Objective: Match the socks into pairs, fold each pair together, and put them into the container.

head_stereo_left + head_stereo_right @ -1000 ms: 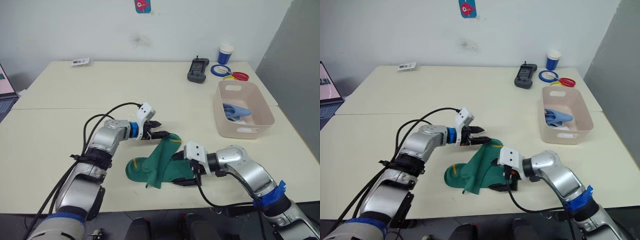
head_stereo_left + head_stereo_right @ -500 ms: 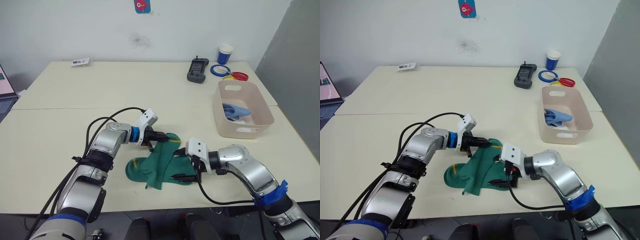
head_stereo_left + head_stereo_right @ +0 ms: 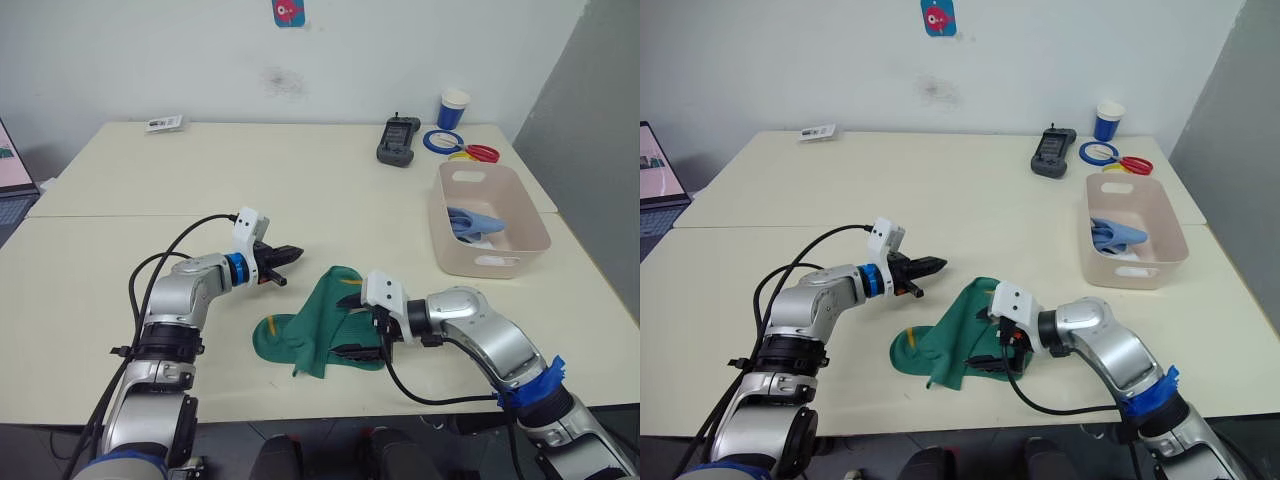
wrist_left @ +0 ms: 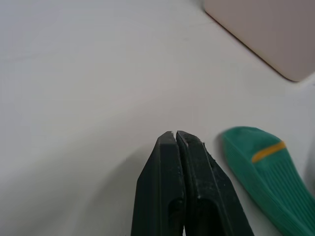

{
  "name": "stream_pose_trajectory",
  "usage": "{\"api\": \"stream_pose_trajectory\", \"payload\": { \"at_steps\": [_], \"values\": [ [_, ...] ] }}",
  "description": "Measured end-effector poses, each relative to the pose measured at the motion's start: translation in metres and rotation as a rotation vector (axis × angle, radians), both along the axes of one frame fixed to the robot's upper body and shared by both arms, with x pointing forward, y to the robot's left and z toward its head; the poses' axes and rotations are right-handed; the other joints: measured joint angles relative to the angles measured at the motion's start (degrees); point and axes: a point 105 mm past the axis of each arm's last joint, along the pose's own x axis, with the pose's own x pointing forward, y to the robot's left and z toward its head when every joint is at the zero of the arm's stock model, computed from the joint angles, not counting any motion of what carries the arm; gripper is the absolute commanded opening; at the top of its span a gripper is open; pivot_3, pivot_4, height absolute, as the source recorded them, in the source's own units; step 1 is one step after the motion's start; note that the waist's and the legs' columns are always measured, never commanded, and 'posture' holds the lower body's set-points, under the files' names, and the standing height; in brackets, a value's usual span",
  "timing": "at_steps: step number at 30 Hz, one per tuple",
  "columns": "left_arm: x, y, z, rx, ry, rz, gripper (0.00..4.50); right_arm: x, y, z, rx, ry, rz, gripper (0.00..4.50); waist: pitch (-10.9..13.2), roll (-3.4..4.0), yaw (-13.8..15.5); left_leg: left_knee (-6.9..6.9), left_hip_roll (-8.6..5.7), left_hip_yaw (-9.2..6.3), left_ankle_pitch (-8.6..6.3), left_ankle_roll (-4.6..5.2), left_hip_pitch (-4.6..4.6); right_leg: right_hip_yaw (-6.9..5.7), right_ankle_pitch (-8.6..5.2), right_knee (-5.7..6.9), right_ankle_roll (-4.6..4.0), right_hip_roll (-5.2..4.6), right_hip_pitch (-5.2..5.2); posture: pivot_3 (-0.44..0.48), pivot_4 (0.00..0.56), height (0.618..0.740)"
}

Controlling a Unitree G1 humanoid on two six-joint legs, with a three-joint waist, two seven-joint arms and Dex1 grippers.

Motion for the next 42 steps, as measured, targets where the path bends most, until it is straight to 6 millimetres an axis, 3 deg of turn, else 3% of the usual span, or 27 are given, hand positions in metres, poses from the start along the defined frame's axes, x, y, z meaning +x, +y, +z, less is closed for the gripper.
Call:
{"api": "stream_pose_trajectory", "payload": {
  "at_steps": [2,5,10,16,20,23,29,33,37,42],
  "values": [
    [-0.005,-0.011,0.004,0.013,-0.029,-0.066,0.04,-0.001,0.000,0.000,0.000,0.001,0.006,4.50,0.0,0.00,0.1,0.00,-0.01,0.01,0.00,0.00,0.00,0.00,0.00,-0.01,0.00,0.00,0.02,0.000,0.150,0.740],
    [-0.006,-0.017,0.005,0.027,-0.045,-0.100,0.58,-0.001,-0.001,0.000,-0.002,-0.004,0.010,4.50,0.0,0.00,0.1,0.00,-0.01,0.01,0.00,0.00,0.01,0.01,0.00,-0.01,0.00,0.01,0.02,0.000,0.150,0.740],
    [-0.001,-0.032,0.003,0.105,-0.030,-0.174,2.17,0.000,-0.004,0.000,-0.016,-0.011,0.007,4.50,0.0,0.00,0.1,0.00,-0.01,-0.01,0.00,0.00,0.01,0.00,0.00,0.00,0.00,0.12,0.02,0.000,0.150,0.740],
    [0.008,-0.034,-0.014,0.176,0.026,-0.175,4.13,0.000,-0.007,0.002,-0.027,-0.035,-0.007,4.50,0.0,-0.01,-0.1,0.00,0.00,-0.01,-0.01,0.01,0.00,0.02,0.00,-0.02,0.00,0.17,0.01,0.000,0.150,0.740],
    [0.011,-0.036,-0.019,0.188,0.049,-0.175,3.96,0.000,-0.006,0.004,-0.023,-0.046,-0.014,4.50,0.0,-0.01,0.0,0.00,0.00,-0.02,-0.01,0.01,0.00,0.00,0.00,-0.01,0.00,0.16,0.02,0.000,0.150,0.740],
    [0.012,-0.038,-0.021,0.192,0.045,-0.184,3.16,-0.001,-0.007,0.003,-0.023,-0.042,-0.022,4.50,0.0,-0.01,0.0,0.01,-0.01,0.01,0.00,0.01,0.00,0.02,0.00,-0.02,0.00,0.15,0.02,0.000,0.150,0.740],
    [0.001,-0.046,-0.021,0.170,0.072,-0.273,1.15,0.000,-0.007,0.004,-0.014,-0.035,-0.034,4.50,0.0,-0.01,-0.1,0.01,0.01,-0.01,0.00,0.01,0.00,0.02,0.00,0.00,0.00,0.16,0.01,0.000,0.150,0.740],
    [-0.003,-0.041,-0.020,0.175,0.080,-0.284,0.04,0.001,-0.008,0.006,0.001,-0.030,-0.037,4.50,0.0,-0.01,-0.1,0.01,0.02,-0.02,0.00,0.01,0.02,0.01,0.00,0.02,0.00,0.17,0.01,0.000,0.150,0.740],
    [-0.001,-0.036,-0.021,0.174,0.081,-0.246,0.04,0.002,-0.009,0.006,0.004,-0.027,-0.043,4.50,0.0,-0.01,-0.1,0.01,0.01,-0.01,0.00,0.01,0.01,0.02,0.00,0.01,0.00,0.16,0.01,0.000,0.150,0.740],
    [0.015,-0.017,-0.007,0.103,0.051,-0.071,0.04,0.003,-0.009,0.006,0.005,-0.026,-0.051,4.50,0.0,-0.01,-0.1,0.01,0.03,-0.03,0.00,0.01,0.01,0.00,0.00,0.01,0.00,0.16,0.01,0.000,0.150,0.740]
  ]
}}
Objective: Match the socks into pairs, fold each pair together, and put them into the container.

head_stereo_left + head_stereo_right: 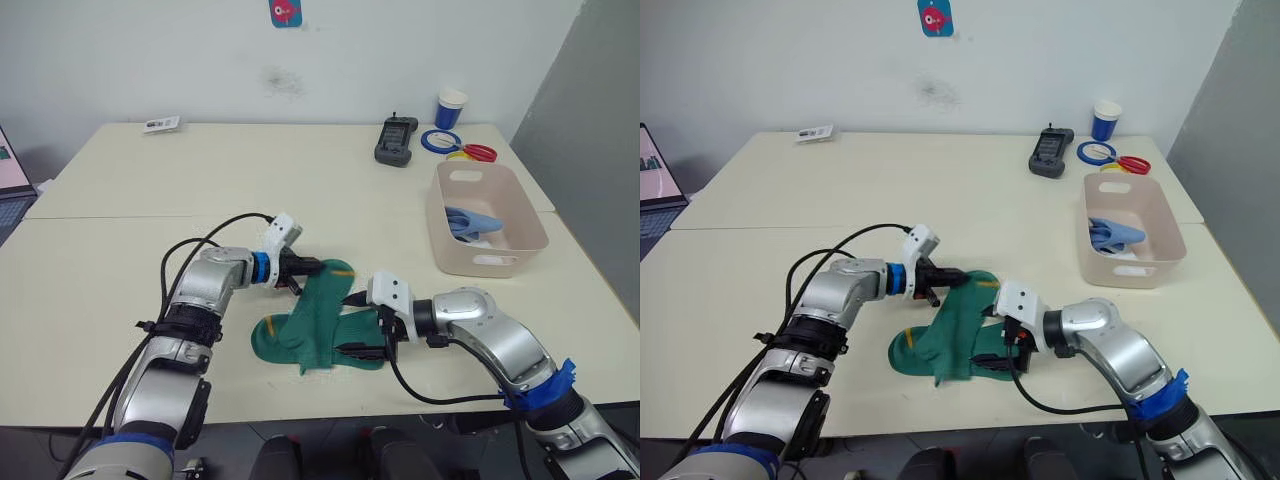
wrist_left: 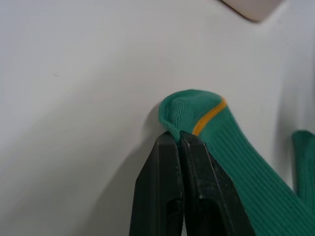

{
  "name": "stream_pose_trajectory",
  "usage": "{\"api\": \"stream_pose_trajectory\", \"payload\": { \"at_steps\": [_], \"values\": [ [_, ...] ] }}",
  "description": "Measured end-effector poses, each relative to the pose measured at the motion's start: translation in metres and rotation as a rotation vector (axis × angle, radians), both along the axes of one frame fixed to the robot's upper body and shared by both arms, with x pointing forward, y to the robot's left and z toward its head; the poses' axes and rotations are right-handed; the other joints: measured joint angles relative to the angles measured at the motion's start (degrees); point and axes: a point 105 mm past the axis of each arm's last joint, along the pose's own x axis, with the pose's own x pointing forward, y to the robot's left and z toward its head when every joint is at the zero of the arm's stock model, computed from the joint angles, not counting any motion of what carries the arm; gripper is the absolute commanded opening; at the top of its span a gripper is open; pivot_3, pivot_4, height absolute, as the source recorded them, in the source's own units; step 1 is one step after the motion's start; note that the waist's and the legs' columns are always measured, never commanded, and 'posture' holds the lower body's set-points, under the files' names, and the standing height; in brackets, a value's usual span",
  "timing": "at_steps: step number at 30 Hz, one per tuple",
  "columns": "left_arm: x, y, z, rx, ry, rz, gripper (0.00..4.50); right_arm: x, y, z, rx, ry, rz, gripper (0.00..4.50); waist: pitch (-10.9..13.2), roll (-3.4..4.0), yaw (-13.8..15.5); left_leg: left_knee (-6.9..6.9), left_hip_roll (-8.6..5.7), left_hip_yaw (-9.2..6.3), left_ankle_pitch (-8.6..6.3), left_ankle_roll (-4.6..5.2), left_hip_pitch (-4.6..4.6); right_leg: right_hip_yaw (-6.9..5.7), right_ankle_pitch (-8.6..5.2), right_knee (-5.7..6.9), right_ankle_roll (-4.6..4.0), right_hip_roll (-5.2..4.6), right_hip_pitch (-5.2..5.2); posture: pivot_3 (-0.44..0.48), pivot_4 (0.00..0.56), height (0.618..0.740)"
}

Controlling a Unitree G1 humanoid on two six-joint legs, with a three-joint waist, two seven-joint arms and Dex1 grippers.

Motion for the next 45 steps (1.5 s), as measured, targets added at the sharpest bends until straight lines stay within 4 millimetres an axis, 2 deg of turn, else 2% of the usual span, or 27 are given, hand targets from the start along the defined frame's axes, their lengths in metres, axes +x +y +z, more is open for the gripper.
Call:
{"api": "stream_pose_trajectory", "payload": {
  "at_steps": [4,8,13,19,24,26,34,37,41,45],
  "values": [
    [0.008,0.018,0.011,-0.086,-0.005,0.146,0.04,0.001,0.000,0.000,0.002,-0.004,-0.007,4.50,0.0,0.00,0.0,0.00,0.00,0.01,0.00,0.00,0.00,0.02,0.00,0.00,0.00,-0.01,0.00,0.000,0.150,0.740],
    [0.005,0.028,0.005,-0.112,0.019,0.220,0.04,-0.001,0.004,-0.001,-0.003,-0.020,0.012,4.50,0.0,0.00,0.0,0.00,0.00,0.00,0.00,-0.01,0.00,0.01,0.00,0.01,0.00,-0.11,0.00,0.000,0.150,0.740],
    [0.002,0.024,0.002,-0.118,0.033,0.227,0.04,0.000,0.010,-0.011,-0.039,-0.041,0.013,4.50,0.0,-0.01,0.1,0.01,-0.01,0.01,0.01,-0.01,0.01,0.00,0.00,0.02,0.00,-0.13,0.01,0.000,0.150,0.740],
    [0.002,0.023,0.003,-0.119,0.028,0.224,0.04,0.011,0.003,-0.024,-0.117,0.019,-0.071,4.50,0.0,-0.01,0.0,0.01,0.00,0.01,0.01,-0.01,0.01,0.00,0.01,0.04,0.00,-0.17,0.00,0.000,0.150,0.740],
    [0.002,0.023,0.003,-0.116,0.026,0.223,0.04,0.012,0.009,-0.023,-0.112,0.071,-0.095,4.50,0.0,-0.01,0.0,0.01,-0.01,0.00,0.01,-0.01,0.01,-0.01,0.00,0.06,0.00,-0.17,0.00,0.000,0.150,0.740],
    [0.002,0.023,0.003,-0.115,0.025,0.223,0.00,0.011,0.010,-0.024,-0.114,0.081,-0.093,4.12,0.0,-0.01,0.1,0.01,-0.02,0.02,0.01,-0.01,0.01,0.00,0.00,0.06,0.00,-0.18,0.00,0.000,0.150,0.740],
    [0.002,0.022,0.004,-0.110,0.016,0.217,0.00,0.008,0.023,-0.022,-0.109,0.073,-0.059,4.12,0.0,-0.01,0.0,0.02,-0.02,0.01,0.01,-0.01,0.01,-0.01,0.00,0.06,0.00,-0.18,0.00,0.000,0.150,0.740],
    [0.002,0.022,0.004,-0.111,0.011,0.217,0.00,0.011,0.022,-0.023,-0.119,0.069,-0.070,3.51,0.0,-0.01,0.0,0.02,-0.03,0.03,0.01,-0.01,0.01,0.00,0.00,0.04,0.00,-0.19,0.00,0.000,0.150,0.740],
    [0.002,0.022,0.004,-0.110,0.010,0.216,0.00,0.014,0.019,-0.026,-0.134,0.066,-0.088,2.14,0.0,-0.01,0.0,0.02,-0.02,0.02,0.01,-0.01,0.01,0.00,0.00,0.04,0.00,-0.20,0.00,0.000,0.150,0.740],
    [0.002,0.022,0.004,-0.110,0.010,0.216,0.00,0.016,0.019,-0.026,-0.139,0.053,-0.091,2.14,0.0,-0.01,0.0,0.02,-0.02,0.01,0.01,-0.01,0.01,0.00,0.00,0.04,0.00,-0.19,0.00,0.000,0.150,0.740]
  ]
}}
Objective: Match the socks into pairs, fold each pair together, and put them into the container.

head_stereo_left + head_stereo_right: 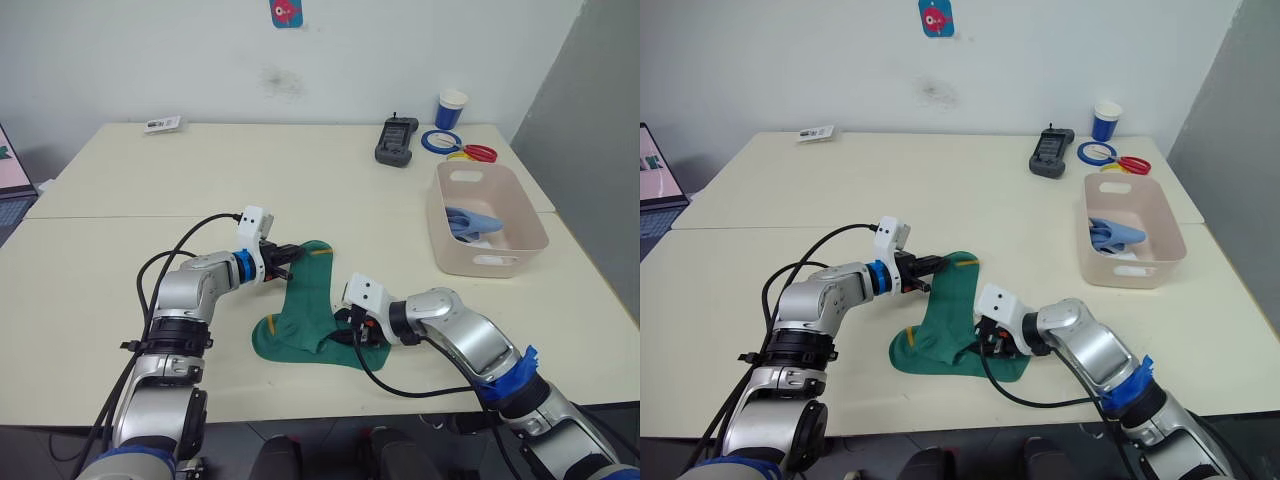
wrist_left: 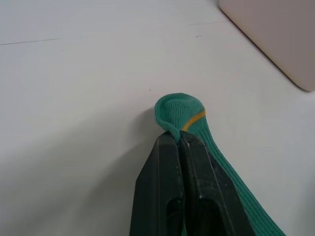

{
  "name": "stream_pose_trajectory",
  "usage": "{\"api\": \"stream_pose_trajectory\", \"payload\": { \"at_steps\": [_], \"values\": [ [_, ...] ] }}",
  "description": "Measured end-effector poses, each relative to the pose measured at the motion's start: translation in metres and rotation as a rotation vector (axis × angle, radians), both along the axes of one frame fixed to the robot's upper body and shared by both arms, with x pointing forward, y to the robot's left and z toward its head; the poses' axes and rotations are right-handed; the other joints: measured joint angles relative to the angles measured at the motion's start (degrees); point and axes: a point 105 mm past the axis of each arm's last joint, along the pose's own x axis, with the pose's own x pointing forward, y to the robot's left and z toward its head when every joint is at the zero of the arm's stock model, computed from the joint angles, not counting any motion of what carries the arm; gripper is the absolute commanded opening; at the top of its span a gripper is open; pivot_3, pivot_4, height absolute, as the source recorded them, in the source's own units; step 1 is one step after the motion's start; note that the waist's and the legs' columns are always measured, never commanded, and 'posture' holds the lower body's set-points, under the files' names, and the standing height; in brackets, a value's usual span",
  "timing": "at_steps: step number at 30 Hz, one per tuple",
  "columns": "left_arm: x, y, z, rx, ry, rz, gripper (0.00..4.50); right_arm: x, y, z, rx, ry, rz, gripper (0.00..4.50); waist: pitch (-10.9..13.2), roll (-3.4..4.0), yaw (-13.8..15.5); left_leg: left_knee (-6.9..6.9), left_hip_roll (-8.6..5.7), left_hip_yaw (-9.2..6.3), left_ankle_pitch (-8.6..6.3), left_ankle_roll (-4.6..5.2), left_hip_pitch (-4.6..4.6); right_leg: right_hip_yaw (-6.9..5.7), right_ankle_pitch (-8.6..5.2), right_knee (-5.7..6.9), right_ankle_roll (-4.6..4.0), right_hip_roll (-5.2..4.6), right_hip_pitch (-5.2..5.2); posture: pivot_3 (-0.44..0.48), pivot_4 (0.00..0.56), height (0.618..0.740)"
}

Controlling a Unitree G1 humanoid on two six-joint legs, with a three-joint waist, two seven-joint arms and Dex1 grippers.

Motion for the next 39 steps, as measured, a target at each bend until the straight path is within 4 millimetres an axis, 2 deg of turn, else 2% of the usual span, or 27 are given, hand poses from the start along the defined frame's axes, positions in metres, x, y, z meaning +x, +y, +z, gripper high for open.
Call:
{"api": "stream_pose_trajectory", "payload": {
  "at_steps": [5,8,12,13,22,26,29,33,35,39],
  "values": [
    [0.000,0.000,0.000,0.000,0.000,0.000,0.00,0.000,0.001,0.000,0.002,-0.001,-0.001,2.14,0.0,0.00,0.0,0.00,0.00,0.00,0.00,0.00,0.00,0.00,0.00,0.00,0.00,0.00,0.00,0.000,0.150,0.740],
    [0.000,0.000,0.000,0.000,0.000,0.000,0.00,0.001,0.001,0.001,0.003,-0.004,0.002,1.52,0.0,0.00,0.0,0.00,0.00,0.00,0.00,0.00,0.00,0.00,0.00,0.00,0.00,0.00,0.00,0.000,0.150,0.740],
    [0.000,0.000,0.000,0.001,0.000,-0.003,0.00,0.001,0.001,0.003,0.009,-0.003,0.005,0.11,0.0,0.00,0.0,0.00,0.00,0.00,0.00,0.00,0.00,0.00,0.00,0.00,0.00,0.00,0.00,0.000,0.150,0.740],
    [0.000,-0.001,0.000,0.001,0.000,-0.004,0.00,0.001,0.001,0.003,0.011,-0.004,0.005,0.02,0.0,0.00,0.0,0.00,0.00,0.00,0.00,0.00,0.00,0.00,0.00,0.00,0.00,0.00,0.00,0.000,0.150,0.740],
    [-0.002,-0.004,-0.001,0.001,0.004,-0.026,0.00,0.000,0.004,0.006,0.040,0.009,0.011,0.02,0.0,0.00,0.0,0.00,0.00,0.00,0.00,0.00,0.00,0.00,0.00,0.00,0.00,0.00,0.00,0.000,0.150,0.740],
    [-0.002,-0.003,0.000,-0.009,0.002,-0.024,0.00,0.002,0.002,0.013,0.071,0.026,0.006,0.02,0.0,0.00,0.0,0.00,0.00,0.01,0.00,0.00,0.00,0.00,0.00,0.00,0.00,0.00,0.00,0.000,0.150,0.740],
    [-0.003,0.002,0.010,-0.035,-0.020,-0.023,0.00,-0.001,0.001,0.026,0.111,0.057,0.021,0.02,0.0,0.00,0.0,-0.01,0.02,-0.02,0.00,0.00,-0.01,-0.01,0.00,0.00,0.00,0.00,-0.01,0.000,0.150,0.740],
    [-0.010,0.018,0.027,-0.049,-0.056,-0.014,0.00,-0.005,-0.005,0.040,0.155,0.107,0.028,0.02,0.0,0.00,-0.1,-0.03,0.04,-0.02,0.00,0.00,0.00,-0.02,0.00,-0.02,0.00,-0.01,-0.01,0.000,0.150,0.740],
    [-0.013,0.021,0.025,-0.045,-0.050,-0.011,0.00,-0.005,-0.009,0.038,0.140,0.120,0.018,0.02,0.0,0.00,0.0,-0.03,0.00,-0.01,0.00,0.00,0.01,-0.02,0.00,-0.01,0.00,-0.05,0.00,0.000,0.150,0.740],
    [-0.019,0.019,0.013,-0.047,-0.019,-0.017,0.00,-0.008,-0.006,0.031,0.114,0.124,0.039,0.02,0.0,0.00,0.0,-0.03,0.00,0.00,0.00,0.00,-0.01,-0.01,0.00,-0.04,0.00,-0.05,-0.01,0.000,0.150,0.740]
  ]
}}
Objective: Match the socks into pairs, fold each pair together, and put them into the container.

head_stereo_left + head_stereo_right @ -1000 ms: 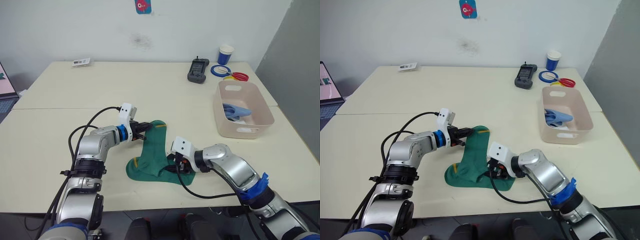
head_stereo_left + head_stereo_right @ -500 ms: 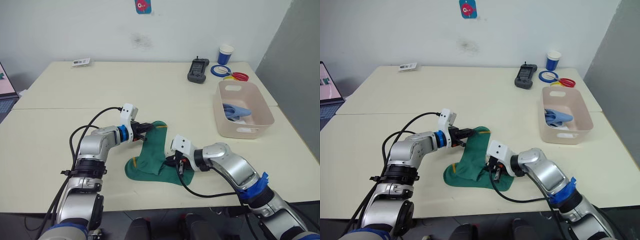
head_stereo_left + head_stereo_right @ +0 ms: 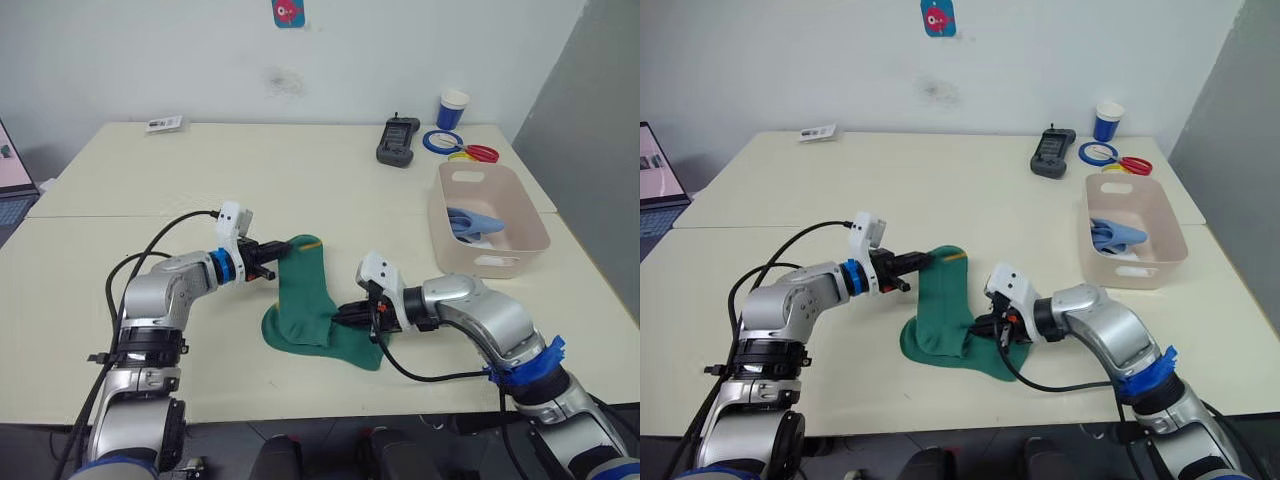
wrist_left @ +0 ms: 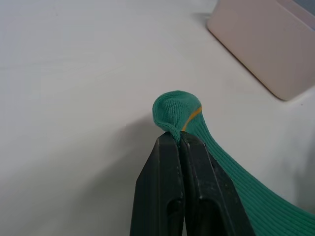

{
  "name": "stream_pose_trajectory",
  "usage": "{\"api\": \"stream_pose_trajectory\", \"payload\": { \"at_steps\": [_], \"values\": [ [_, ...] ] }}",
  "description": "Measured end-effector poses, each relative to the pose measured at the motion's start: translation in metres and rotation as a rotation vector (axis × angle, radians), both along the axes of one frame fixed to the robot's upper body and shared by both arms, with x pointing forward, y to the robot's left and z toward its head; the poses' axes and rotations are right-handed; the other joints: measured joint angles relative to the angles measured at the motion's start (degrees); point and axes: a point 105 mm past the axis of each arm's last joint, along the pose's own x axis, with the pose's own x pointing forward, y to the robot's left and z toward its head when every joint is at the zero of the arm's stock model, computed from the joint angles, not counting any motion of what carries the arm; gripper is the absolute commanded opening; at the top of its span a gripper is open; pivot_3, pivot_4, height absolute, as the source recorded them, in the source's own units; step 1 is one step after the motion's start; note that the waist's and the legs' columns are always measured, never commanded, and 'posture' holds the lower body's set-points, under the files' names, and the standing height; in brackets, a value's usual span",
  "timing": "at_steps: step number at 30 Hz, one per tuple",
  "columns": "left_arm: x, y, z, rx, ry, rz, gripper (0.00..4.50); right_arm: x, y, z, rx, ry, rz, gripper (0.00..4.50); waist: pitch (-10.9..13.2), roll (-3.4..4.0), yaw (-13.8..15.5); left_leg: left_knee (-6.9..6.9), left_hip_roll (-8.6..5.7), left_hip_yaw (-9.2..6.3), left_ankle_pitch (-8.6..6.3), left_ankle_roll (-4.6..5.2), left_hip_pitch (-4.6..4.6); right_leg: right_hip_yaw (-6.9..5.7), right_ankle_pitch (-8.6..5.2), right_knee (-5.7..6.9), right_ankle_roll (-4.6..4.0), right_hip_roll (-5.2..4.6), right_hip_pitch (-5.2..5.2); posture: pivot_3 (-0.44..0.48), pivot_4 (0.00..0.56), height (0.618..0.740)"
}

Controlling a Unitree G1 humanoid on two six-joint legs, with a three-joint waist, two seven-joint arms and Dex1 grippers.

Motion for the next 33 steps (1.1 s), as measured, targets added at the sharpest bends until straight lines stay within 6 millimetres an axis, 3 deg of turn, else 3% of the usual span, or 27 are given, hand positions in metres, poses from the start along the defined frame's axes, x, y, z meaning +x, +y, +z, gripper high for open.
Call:
{"api": "stream_pose_trajectory", "payload": {
  "at_steps": [2,7,32,33],
  "values": [
    [-0.001,-0.002,0.000,0.000,0.001,-0.003,0.00,-0.001,0.003,-0.004,-0.008,0.002,0.009,0.02,0.0,0.00,0.0,0.00,0.01,-0.02,0.00,0.00,-0.01,-0.02,0.00,-0.01,0.00,0.01,0.00,0.000,0.150,0.740],
    [-0.003,-0.005,0.001,0.006,-0.009,-0.007,0.00,0.000,0.004,-0.013,-0.034,-0.001,0.011,1.38,0.0,0.00,0.0,0.00,0.00,0.00,0.00,0.00,0.00,0.00,0.00,-0.01,0.00,0.01,0.00,0.000,0.150,0.740],
    [-0.003,-0.012,0.000,0.017,-0.005,-0.032,0.00,0.006,0.009,-0.005,-0.002,-0.018,-0.015,1.38,0.0,0.00,0.0,0.00,0.01,-0.01,0.00,0.00,0.00,-0.01,0.00,-0.01,0.00,0.01,0.00,0.000,0.150,0.740],
    [-0.003,-0.012,0.000,0.017,-0.005,-0.032,0.00,0.006,0.009,-0.005,-0.001,-0.019,-0.016,1.22,0.0,0.00,0.0,0.00,0.01,-0.01,0.00,0.00,0.00,-0.01,0.00,-0.01,0.00,0.01,0.00,0.000,0.150,0.740]
  ]
}}
